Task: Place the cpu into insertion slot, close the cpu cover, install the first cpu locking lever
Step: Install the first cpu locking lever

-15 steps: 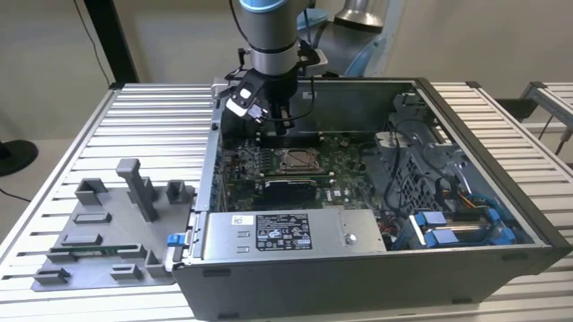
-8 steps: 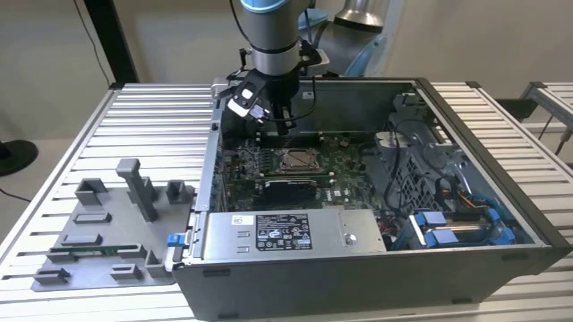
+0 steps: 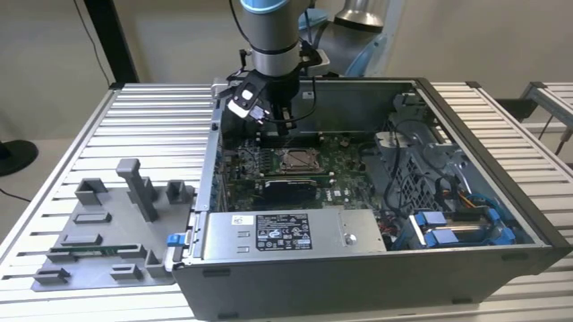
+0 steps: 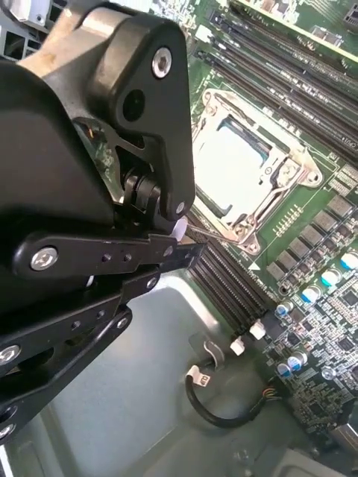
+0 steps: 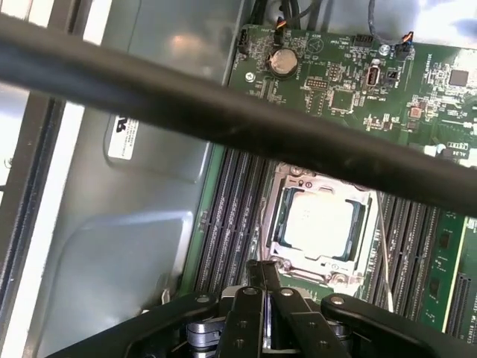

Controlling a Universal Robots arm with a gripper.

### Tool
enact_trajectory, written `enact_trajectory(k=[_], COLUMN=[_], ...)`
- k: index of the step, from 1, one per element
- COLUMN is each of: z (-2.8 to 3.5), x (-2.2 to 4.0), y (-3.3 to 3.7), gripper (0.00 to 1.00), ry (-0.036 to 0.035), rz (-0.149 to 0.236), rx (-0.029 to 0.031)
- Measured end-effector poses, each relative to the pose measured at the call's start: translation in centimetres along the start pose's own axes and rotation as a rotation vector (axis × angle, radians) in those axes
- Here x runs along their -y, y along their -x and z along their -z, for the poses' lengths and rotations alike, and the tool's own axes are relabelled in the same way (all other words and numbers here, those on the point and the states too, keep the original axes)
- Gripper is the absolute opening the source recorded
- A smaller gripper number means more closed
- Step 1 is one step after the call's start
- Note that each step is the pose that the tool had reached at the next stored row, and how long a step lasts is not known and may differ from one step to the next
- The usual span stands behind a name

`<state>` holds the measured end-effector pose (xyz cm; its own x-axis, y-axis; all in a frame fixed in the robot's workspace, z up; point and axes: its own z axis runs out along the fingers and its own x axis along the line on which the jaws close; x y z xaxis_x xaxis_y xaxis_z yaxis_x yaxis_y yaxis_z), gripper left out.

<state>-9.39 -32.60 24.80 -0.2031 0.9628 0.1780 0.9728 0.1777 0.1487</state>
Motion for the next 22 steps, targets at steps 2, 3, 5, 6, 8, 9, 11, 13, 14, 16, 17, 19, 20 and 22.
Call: enact_trajectory(k=[2, 3, 5, 6, 8, 9, 11, 13, 14, 16, 17, 19, 20, 22], z=[0.02, 0.01, 0.02, 0.03, 0.03, 0.03, 0.03, 0.03, 0.03, 0.03, 0.03, 0.04, 0.05, 0.07], x=[0.02, 0.02, 0.02, 0.02, 0.07, 0.07, 0.07, 0.07, 0.07, 0.07, 0.07, 0.12, 0.11, 0.12], y=[0.08, 0.09, 0.12, 0.12, 0.13, 0.13, 0.13, 0.13, 0.13, 0.13, 0.13, 0.11, 0.11, 0.11], gripper=[0.0, 0.0, 0.0, 0.0, 0.0, 0.0, 0.0, 0.0, 0.0, 0.0, 0.0, 0.0, 0.0, 0.0], ry=[0.0, 0.0001, 0.0, 0.0, 0.0, 0.0, 0.0, 0.0, 0.0, 0.0, 0.0, 0.0, -0.001, -0.0019], rz=[0.0, 0.0, 0.0, 0.0, 0.0, 0.0, 0.0, 0.0, 0.0, 0.0, 0.0, 0.0, 0.006, 0.022], rx=[0.0, -0.0001, 0.0, 0.0001, 0.0, 0.0, 0.0, -0.0001, -0.0001, -0.0001, -0.0001, 0.0, -0.0017, -0.0081])
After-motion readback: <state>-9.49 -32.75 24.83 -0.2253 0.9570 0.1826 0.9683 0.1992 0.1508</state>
